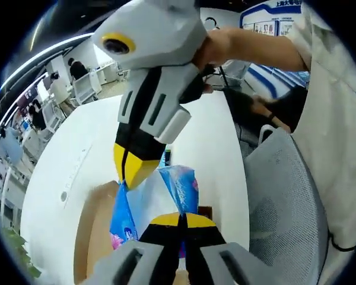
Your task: Operate the shoe box by opening the lid, removing the specified soft item, and placing it in the target area until the item is outside and the box remains undamaged.
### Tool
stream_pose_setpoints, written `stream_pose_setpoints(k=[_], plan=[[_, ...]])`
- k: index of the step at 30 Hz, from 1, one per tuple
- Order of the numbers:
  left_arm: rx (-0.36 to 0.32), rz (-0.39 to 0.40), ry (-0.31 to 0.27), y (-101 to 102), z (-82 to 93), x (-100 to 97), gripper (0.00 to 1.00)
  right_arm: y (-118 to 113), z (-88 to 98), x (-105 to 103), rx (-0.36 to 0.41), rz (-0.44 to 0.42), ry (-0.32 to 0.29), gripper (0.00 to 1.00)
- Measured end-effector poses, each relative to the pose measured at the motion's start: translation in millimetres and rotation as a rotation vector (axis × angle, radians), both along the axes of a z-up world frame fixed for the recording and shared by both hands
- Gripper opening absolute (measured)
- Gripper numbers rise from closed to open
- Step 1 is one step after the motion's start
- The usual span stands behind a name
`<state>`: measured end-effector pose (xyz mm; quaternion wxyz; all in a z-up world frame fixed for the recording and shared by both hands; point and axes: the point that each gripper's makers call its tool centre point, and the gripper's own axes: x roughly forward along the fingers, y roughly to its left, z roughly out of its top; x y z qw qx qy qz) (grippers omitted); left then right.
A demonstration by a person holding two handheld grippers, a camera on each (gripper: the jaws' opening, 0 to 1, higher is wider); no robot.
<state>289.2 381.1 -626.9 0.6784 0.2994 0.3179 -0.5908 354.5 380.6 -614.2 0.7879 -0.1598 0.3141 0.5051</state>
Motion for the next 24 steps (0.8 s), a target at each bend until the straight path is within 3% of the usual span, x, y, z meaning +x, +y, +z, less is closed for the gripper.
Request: stream_pose_setpoints(k=[24], plan=[[-0.028,-0.112,-0.046,-88.4,3.8,3.8,0.0,-95.5,4.8,-0.8,-0.029,-0.108,0.015,0.0]])
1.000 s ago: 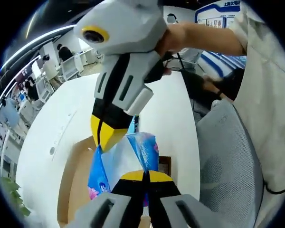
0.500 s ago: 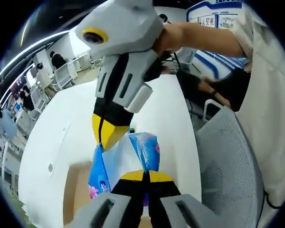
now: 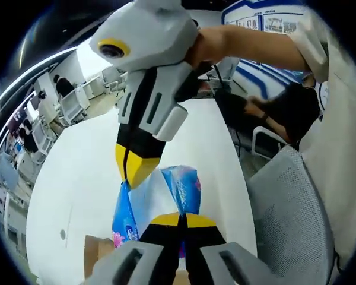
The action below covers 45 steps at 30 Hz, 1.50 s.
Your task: Operate the shoe box by opening the lid, removing the specified soft item, and placing it in the target area until the item is outside and the box remains undamaged.
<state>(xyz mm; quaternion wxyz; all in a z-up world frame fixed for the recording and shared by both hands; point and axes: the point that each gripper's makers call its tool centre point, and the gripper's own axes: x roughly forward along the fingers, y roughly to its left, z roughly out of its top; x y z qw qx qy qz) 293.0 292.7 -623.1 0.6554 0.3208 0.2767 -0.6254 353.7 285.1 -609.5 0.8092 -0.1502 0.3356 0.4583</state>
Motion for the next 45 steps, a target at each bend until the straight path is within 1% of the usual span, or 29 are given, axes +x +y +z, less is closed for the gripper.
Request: stream_pose_setpoints(k=[2,6,9,12,13,14,19,26,32,34,39,45], plan=[[-0.007,-0.008,-0.002,-8.5,-0.3,-0.4,0.0,-7.6,-0.1,-1.0,-0.006,-0.002,-0.002,0.0],[-0.012,-0.024,-0.022,-26.2,-3.8,0.1,0.0,-30.1,-5.6,0.3,-0.024,-0.017,0.007,0.0],[-0.026,-0.04,-0.028,-40.8,-5.6,-1.2,0.0,-42.1,-7.6,0.5,-0.038,-0.027,0.011,0.0],[-0.029,-0.046,-0.027,-51.3,-7.5,-0.7,0.0,-51.5,-9.7,1.4,-0.048,-0.033,0.014,0.0],[-0.032,-0.05,-0.03,-56.9,-8.0,0.3,0.0,-58.1,-11.7,3.0,-0.056,-0.037,0.012,0.0],[-0.032,-0.053,-0.033,-62.1,-8.7,1.3,0.0,-59.7,-12.2,3.4,-0.059,-0.038,0.013,0.0],[-0.039,-0.065,-0.039,-80.0,-11.3,4.1,0.0,-78.6,-17.1,10.0,-0.083,-0.041,0.012,0.0],[-0.046,-0.054,-0.052,-104.2,-18.1,17.1,0.0,-100.1,-23.5,22.5,-0.104,-0.052,0.017,0.0],[-0.046,-0.049,-0.071,-119.4,-25.9,24.8,0.0,-116.9,-30.2,31.4,-0.113,-0.062,0.018,0.0],[-0.045,-0.052,-0.078,-122.9,-28.6,26.3,0.0,-121.2,-33.8,33.1,-0.124,-0.062,0.02,0.0],[-0.029,-0.064,-0.09,-139.7,-40.5,33.0,0.0,-132.0,-43.4,40.2,-0.149,-0.058,0.022,0.0],[-0.02,-0.062,-0.103,-156.7,-46.9,44.5,0.0,-149.2,-54.1,54.7,-0.163,-0.076,0.021,0.0]])
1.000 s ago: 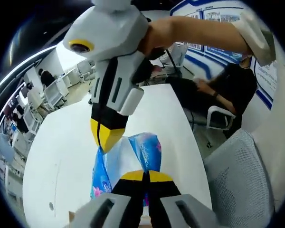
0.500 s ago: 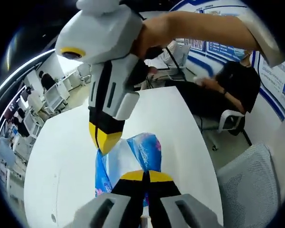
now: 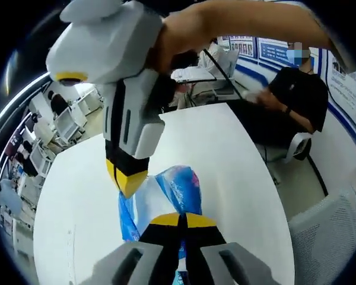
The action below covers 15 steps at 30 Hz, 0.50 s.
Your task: Operate the shoe box by opening the lid, removing the specified soft item, and placing it in the target area until the item is outside and the box remains undamaged.
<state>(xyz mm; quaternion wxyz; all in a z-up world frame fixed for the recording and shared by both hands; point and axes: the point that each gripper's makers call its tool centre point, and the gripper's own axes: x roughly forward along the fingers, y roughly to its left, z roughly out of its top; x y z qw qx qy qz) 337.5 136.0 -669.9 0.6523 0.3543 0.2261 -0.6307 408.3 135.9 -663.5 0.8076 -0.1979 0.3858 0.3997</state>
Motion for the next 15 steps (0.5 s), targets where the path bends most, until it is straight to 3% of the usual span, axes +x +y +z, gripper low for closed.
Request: stream_pose_setpoints(k=[15], plan=[[0.026,0.017,-0.112,-32.3,-18.3,38.8,0.0,-29.2,-13.8,40.1,-0.058,-0.025,-0.07,0.0]])
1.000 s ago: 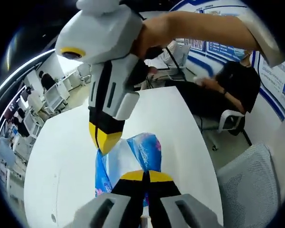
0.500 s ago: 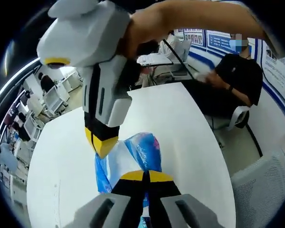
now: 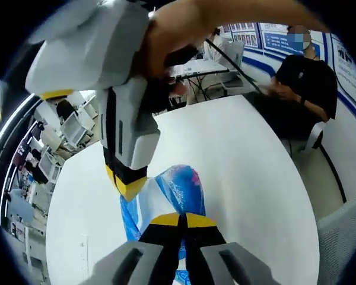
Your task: Operate the shoe box by opening the lid, removing the specified soft item, and placing it in the target area until the item is outside and the box remains undamaged.
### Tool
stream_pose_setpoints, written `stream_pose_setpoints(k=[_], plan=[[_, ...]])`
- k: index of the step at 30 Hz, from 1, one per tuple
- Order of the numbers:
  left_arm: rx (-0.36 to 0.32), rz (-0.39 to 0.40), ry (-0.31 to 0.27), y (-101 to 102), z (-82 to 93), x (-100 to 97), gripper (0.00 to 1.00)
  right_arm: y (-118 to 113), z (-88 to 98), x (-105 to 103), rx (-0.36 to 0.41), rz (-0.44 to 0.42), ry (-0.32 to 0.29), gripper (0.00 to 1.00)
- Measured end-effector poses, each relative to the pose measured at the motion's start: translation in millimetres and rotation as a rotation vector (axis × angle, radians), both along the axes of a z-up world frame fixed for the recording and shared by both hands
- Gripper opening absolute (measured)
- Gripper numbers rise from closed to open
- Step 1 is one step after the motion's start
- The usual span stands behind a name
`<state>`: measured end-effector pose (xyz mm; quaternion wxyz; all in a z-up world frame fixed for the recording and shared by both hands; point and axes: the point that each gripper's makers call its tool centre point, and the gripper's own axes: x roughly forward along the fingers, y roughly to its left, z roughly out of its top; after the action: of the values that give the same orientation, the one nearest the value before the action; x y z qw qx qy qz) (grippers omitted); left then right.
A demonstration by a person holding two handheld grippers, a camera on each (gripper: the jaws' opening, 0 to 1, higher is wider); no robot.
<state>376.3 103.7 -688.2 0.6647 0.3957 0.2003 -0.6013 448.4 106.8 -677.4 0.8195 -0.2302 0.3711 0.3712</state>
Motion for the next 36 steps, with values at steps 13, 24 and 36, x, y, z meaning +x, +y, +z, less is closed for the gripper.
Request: stream_pose_setpoints(k=[13,24,36], plan=[[0.031,0.013,-0.008,-14.2,-31.6,15.6,0.0,-18.6,-31.1,13.6,-0.004,-0.026,0.015,0.0],[0.017,0.07,0.047,-17.0,-52.5,14.7,0.0,-22.9,-54.0,12.9,-0.018,-0.023,0.035,0.0],[-0.025,0.137,0.083,-9.3,-38.8,14.3,0.07,-17.7,-52.5,5.3,-0.03,-0.013,0.029,0.01]])
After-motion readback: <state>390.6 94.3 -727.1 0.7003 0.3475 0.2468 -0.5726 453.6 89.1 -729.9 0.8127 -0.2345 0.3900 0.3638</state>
